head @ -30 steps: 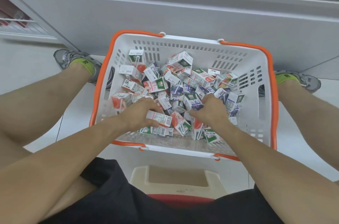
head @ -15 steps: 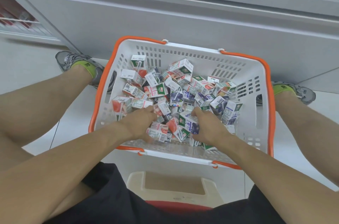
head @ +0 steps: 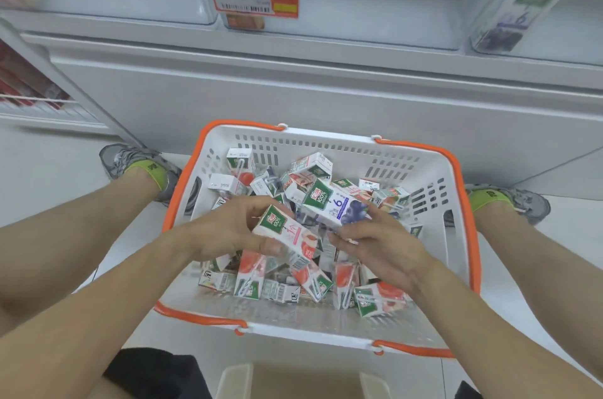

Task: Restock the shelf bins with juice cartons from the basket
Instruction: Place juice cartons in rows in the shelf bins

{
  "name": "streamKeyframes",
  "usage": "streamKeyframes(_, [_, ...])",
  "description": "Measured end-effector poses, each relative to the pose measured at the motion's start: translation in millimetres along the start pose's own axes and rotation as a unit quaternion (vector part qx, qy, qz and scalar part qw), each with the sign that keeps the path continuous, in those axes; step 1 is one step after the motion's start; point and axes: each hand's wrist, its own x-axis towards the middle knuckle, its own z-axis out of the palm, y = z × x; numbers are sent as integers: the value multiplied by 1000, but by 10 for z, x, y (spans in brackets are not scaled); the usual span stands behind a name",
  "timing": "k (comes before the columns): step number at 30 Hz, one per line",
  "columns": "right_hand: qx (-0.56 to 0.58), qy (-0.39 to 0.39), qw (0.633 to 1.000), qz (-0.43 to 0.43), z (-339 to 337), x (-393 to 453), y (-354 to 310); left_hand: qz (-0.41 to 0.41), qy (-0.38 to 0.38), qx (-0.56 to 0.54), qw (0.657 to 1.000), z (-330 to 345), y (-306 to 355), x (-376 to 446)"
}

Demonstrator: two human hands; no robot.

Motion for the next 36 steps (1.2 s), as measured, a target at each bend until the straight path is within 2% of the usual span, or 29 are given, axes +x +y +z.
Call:
streamKeyframes(5, [-11,-3,995,-97,274,-130,-101,52,46,-215,974,139,240,26])
streamKeyframes(8, [-70,59,974,-208,460,-257,-178,94,16,-316,944,314,393,71])
streamKeyframes(11, [-137,87,949,-271,588,-336,-228,104,-8,-357,928,488,585,111])
streamKeyframes(15, [-177,86,930,-311,675,-423,-305,95,84,-377,918,585,833,193])
streamKeyframes(20, [-266,112,893,-346,631,-565,-663,120,114,-313,935,526,1179,264])
streamKeyframes(23, [-340,135,864,-346,578,-688,-1066,136,103,-242,955,504,1452,282])
streamKeyframes(25, [-383,114,846,-354,555,-810,-1368,156,94,-176,967,524,1646,283])
streamKeyframes(28, [-506,48,789,-344,546,-993,-1767,179,75,-91,977,610,1936,292])
streamKeyframes(30, [-534,28,772,-344,512,-1087,-1997,187,68,-55,978,678,2119,311])
streamKeyframes(33, [-493,66,750,-436,412,-1248,-2301,199,89,-72,973,725,2384,375])
streamKeyframes(34, [-462,94,733,-490,368,-1294,-2406,206,97,-86,970,731,2470,403])
streamKeyframes(36, [-420,178,675,-581,251,-1333,-2670,219,99,-125,963,730,2615,463])
